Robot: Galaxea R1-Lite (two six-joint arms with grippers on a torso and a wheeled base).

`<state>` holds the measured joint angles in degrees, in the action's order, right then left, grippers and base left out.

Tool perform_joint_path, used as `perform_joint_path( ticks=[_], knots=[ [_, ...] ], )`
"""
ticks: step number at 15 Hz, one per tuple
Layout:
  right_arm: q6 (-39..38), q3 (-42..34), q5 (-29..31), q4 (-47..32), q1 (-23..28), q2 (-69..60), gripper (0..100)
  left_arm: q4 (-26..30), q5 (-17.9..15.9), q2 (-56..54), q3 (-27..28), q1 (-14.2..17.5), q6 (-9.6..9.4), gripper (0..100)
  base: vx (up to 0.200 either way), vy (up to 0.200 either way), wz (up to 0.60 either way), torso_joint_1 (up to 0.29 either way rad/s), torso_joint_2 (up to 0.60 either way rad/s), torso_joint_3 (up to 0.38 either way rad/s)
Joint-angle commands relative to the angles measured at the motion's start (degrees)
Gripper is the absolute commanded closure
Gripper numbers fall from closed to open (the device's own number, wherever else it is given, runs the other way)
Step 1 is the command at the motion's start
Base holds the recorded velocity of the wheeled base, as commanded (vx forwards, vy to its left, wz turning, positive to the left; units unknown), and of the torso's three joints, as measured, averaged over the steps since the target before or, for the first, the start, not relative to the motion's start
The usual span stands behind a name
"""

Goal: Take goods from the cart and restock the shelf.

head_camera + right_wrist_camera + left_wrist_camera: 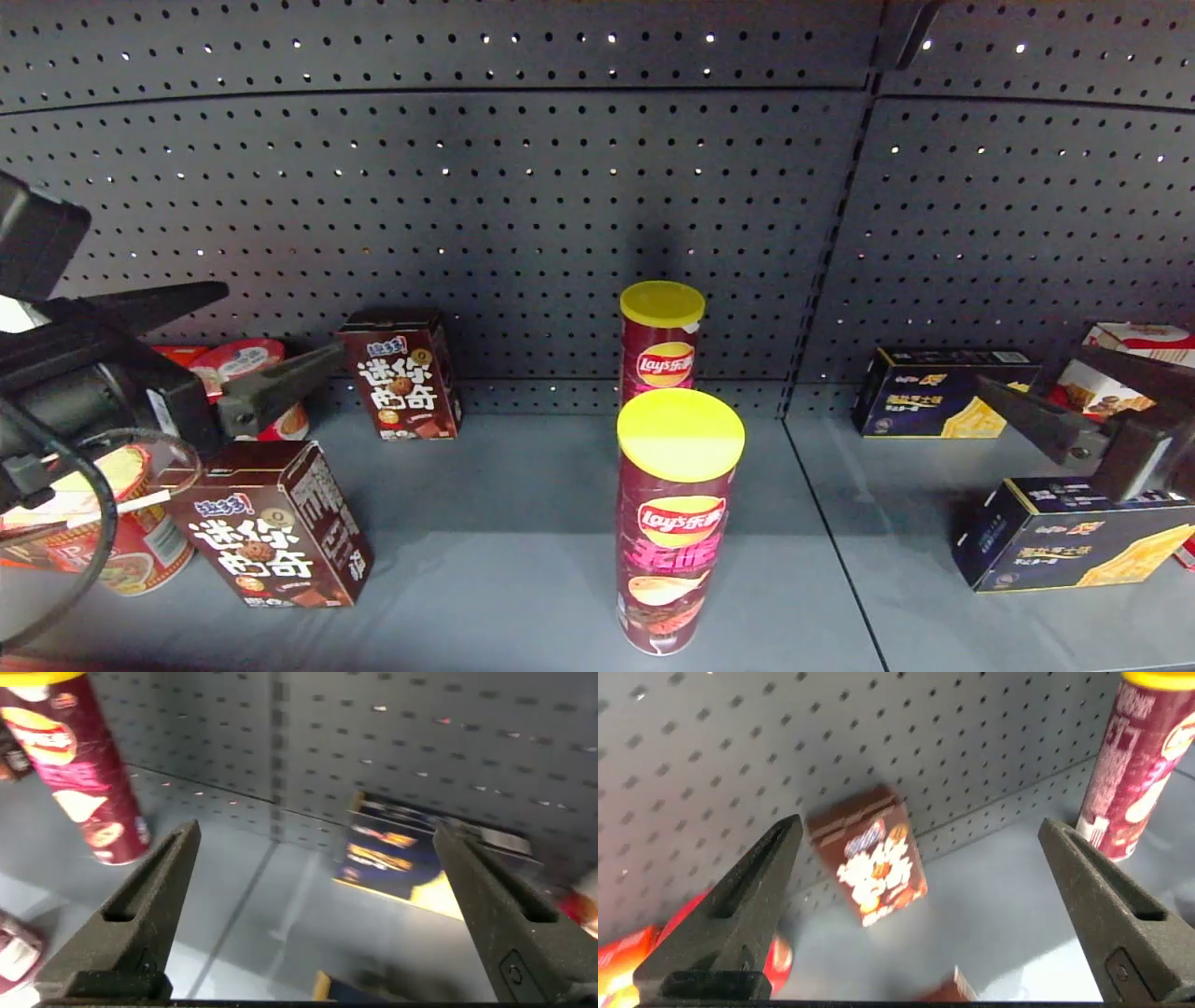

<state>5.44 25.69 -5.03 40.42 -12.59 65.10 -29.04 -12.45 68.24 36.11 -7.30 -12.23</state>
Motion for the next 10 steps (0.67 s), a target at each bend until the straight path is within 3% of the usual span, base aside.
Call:
perform_joint_path(
  ticks=[1, 7, 10],
  knots=[
    [0.10, -2.48, -0.06, -0.17, 2.92, -4.98, 0, 0.39, -0.03, -7.16, -4.38, 2.56, 1.15, 0, 0.000, 0.000, 0.00, 0.000, 0.00, 0.000],
    [0.01, -6.88, -0.06, -0.26, 9.69, -11.92, 0, 1.18, 0.32, -18.76, -13.08, 6.07, 2.73, 0, 0.000, 0.000, 0.00, 0.000, 0.00, 0.000],
    [0.01, -10.92, 0.11, -2.19, 11.01, -17.72, 0, 8.56, 0.58, -28.43, -16.07, 7.21, 2.73, 0, 0.000, 0.000, 0.00, 0.000, 0.00, 0.000]
  ],
)
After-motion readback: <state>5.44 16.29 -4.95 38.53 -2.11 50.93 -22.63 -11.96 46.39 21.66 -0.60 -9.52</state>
